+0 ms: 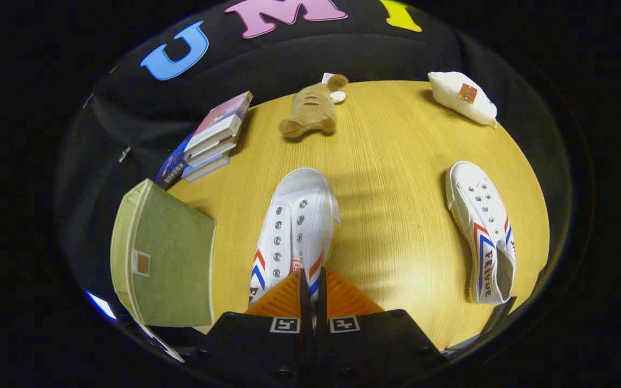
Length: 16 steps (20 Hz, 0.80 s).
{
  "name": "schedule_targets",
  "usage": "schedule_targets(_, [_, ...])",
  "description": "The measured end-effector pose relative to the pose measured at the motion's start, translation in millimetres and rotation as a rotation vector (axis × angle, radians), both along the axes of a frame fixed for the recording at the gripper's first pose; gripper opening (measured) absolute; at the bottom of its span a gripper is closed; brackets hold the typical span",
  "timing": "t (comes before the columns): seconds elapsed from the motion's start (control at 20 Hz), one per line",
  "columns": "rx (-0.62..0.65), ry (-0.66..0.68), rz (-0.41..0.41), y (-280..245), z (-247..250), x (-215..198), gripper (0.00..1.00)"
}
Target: Open the storage box then place both shoes into the box .Put the left shoe in first, then the right shoe, with the right side of both shoes facing outward in a uniform manner.
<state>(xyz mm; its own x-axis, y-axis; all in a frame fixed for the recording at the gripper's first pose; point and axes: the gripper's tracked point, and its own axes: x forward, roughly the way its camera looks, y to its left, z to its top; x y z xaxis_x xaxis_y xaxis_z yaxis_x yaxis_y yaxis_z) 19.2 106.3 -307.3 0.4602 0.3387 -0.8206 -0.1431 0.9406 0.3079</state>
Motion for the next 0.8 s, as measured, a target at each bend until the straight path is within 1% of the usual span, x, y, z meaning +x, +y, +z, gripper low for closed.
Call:
schedule_targets(0.1, [0.039, -0.025, -0.049, 5.0, 35.6, -6.1, 0.05])
schedule_targets(0.2, [0.060, -0.072, -0.074, 14.6, 75.9, -13.0, 0.05])
schedule_targets(0.4, [0.102, -0.147, -0.074, 56.1, 141.7, -29.0, 0.05])
schedule_targets(0.55, [0.195, -0.156, -0.061, 109.7, 174.3, -43.8, 0.05])
schedule_targets(0.6, [0.223, -0.158, -0.043, 128.4, 181.1, -49.1, 0.05])
schedule_targets(0.8, [0.265, -0.146, 0.036, 197.3, 182.2, -67.0, 0.05])
